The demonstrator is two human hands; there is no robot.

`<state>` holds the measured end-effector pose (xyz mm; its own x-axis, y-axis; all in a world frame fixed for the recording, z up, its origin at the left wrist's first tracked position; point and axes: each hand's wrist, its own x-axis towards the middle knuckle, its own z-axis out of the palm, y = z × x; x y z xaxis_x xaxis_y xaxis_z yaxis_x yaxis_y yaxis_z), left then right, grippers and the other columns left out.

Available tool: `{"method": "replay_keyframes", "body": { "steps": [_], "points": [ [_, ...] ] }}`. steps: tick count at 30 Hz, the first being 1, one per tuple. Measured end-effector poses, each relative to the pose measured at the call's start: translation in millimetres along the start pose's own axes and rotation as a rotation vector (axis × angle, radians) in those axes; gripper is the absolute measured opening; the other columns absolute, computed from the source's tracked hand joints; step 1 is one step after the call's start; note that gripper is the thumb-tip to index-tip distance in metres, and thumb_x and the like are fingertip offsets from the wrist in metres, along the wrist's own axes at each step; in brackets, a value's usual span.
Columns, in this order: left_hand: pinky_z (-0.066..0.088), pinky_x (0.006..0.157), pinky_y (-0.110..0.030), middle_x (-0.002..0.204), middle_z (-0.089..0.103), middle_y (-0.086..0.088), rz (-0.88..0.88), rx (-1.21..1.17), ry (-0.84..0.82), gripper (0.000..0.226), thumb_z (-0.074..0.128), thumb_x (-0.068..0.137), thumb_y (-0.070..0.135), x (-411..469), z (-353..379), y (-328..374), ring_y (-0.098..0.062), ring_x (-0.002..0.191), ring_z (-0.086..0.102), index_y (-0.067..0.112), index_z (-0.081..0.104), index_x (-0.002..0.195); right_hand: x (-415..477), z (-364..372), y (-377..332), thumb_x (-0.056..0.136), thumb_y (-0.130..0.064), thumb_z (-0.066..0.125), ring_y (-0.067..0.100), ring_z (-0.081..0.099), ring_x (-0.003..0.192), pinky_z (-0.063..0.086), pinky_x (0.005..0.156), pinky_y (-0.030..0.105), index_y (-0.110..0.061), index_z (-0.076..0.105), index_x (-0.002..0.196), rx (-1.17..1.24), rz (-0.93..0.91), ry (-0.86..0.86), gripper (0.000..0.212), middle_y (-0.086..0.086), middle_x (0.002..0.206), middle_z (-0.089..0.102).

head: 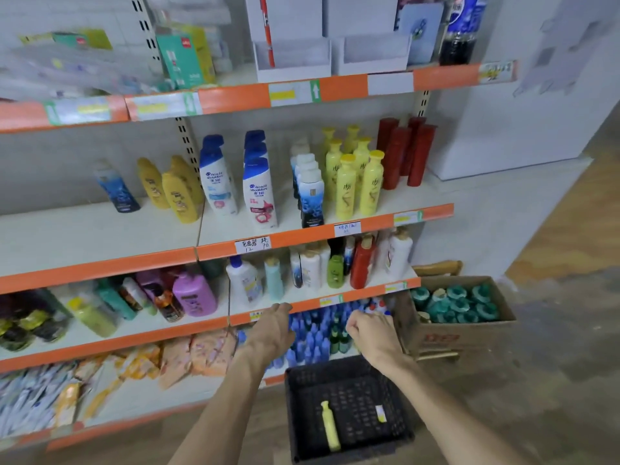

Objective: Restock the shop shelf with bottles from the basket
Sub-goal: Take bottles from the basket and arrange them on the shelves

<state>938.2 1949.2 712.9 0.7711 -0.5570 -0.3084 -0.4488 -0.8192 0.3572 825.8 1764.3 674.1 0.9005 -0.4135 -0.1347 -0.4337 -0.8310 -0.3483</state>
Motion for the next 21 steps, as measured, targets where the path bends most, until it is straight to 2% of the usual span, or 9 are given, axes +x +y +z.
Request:
{"method": "replay_keyframes", "body": {
  "steps": [3,7,11,15,19,21],
  "points": [
    [0.040,0.103,-0.037,0.139,0.043,-0.008,0.007,-0.030,0.026,0.055,0.053,0.089,0.012,3.3,-5.0,5.3,-0.026,0.126,0.044,0.010,0.035,0.141,11.1,-14.9,-2.0,0.087,-0.012,0.045,0.027,0.050,0.088,0.036,0.082,0.039,-0.021,0.055,0.077,-0.015,0.021,0.011,0.017,-0.001,0.082,0.064],
    [0.042,0.102,-0.038,0.139,0.044,-0.008,-0.015,-0.032,0.060,0.053,0.053,0.090,0.012,11.1,-20.0,-0.5,-0.027,0.125,0.046,0.012,0.036,0.140,30.4,-35.5,-17.3,0.093,-0.015,0.047,0.025,0.052,0.085,0.037,0.083,0.038,-0.025,0.060,0.081,0.024,-0.004,0.054,0.021,-0.004,0.078,0.065],
    [0.041,0.102,-0.034,0.140,0.046,-0.012,-0.031,-0.035,0.071,0.053,0.053,0.090,0.013,19.4,-26.7,-16.4,-0.029,0.123,0.050,0.011,0.036,0.141,36.9,-40.4,-40.1,0.095,-0.013,0.044,0.015,0.039,0.064,0.034,0.079,0.036,-0.027,0.049,0.065,0.018,-0.076,0.055,0.034,-0.010,0.059,0.045],
    [0.041,0.103,-0.033,0.140,0.046,-0.010,-0.047,-0.062,0.063,0.051,0.055,0.091,0.014,19.3,-27.0,-25.9,-0.027,0.124,0.049,0.011,0.039,0.139,42.5,-32.6,-45.0,0.097,-0.020,0.041,0.021,0.046,0.074,0.034,0.080,0.035,-0.022,0.065,0.085,-0.018,-0.084,0.004,0.027,-0.008,0.065,0.052],
    [0.040,0.106,-0.034,0.141,0.044,-0.010,-0.086,-0.068,0.051,0.051,0.055,0.089,0.011,14.7,-32.5,-37.9,-0.026,0.126,0.047,0.011,0.041,0.138,51.7,-26.2,-45.0,0.096,-0.021,0.039,0.024,0.047,0.069,0.043,0.085,0.037,-0.025,0.056,0.071,-0.043,-0.074,-0.022,0.031,-0.007,0.058,0.048],
    [0.041,0.104,-0.037,0.140,0.046,-0.011,-0.098,-0.071,0.072,0.051,0.056,0.088,0.014,15.0,-37.3,-42.6,-0.027,0.125,0.048,0.011,0.042,0.137,58.5,-27.3,-50.4,0.095,-0.019,0.040,0.022,0.041,0.065,0.043,0.087,0.038,-0.027,0.044,0.062,-0.029,-0.092,-0.013,0.035,-0.007,0.057,0.043]
  ]
}}
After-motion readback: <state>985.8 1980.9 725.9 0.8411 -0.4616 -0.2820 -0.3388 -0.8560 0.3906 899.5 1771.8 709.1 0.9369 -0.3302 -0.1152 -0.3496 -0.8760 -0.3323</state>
